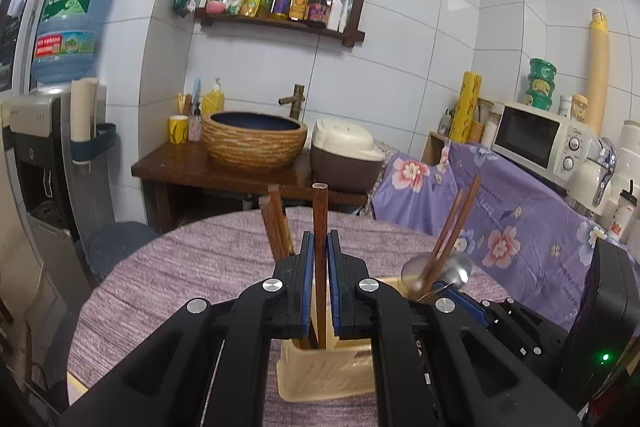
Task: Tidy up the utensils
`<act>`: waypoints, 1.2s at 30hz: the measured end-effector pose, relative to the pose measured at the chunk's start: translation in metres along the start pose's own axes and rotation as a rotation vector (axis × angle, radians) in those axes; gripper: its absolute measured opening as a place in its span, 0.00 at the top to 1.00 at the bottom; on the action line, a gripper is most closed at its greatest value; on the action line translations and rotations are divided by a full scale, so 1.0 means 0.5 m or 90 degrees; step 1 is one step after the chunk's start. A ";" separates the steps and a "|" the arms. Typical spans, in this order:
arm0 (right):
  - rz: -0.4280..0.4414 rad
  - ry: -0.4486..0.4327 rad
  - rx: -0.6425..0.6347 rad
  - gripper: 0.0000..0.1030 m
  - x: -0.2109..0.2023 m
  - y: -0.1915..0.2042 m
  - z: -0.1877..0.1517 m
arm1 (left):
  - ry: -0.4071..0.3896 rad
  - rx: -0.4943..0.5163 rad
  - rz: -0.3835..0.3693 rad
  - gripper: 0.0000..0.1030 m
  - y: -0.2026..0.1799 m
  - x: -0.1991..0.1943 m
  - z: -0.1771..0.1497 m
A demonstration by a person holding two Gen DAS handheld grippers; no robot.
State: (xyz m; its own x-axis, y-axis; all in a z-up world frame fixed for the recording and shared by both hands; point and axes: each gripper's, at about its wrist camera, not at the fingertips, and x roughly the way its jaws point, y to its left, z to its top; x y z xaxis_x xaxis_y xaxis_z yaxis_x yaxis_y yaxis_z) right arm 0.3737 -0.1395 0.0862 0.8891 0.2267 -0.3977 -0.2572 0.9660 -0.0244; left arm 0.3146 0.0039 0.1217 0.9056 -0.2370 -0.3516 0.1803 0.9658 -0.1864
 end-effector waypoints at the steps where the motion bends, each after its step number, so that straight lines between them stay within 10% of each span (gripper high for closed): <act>1: -0.001 0.003 -0.002 0.63 0.003 0.003 -0.006 | 0.006 -0.001 0.000 0.92 0.001 0.005 -0.005; 14: -0.009 -0.023 -0.005 0.43 -0.044 -0.004 -0.020 | 0.010 0.013 0.002 0.92 0.004 -0.032 -0.028; 18: -0.016 -0.031 0.000 0.33 -0.087 -0.019 -0.039 | -0.025 0.038 0.018 0.43 -0.005 -0.080 -0.045; 24: -0.013 -0.021 0.042 0.18 -0.162 -0.064 -0.088 | -0.077 0.042 0.017 0.05 -0.009 -0.152 -0.079; 36: 0.017 0.002 0.100 0.06 -0.333 -0.088 -0.258 | -0.039 0.046 -0.032 0.05 -0.033 -0.239 -0.228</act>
State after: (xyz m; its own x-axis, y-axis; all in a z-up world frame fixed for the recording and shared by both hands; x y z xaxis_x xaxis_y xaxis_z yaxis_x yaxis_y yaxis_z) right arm 0.1884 -0.2358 0.0352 0.8815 0.2523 -0.3991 -0.2183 0.9673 0.1292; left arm 0.1596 0.0043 0.0620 0.9160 -0.2806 -0.2867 0.2513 0.9584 -0.1353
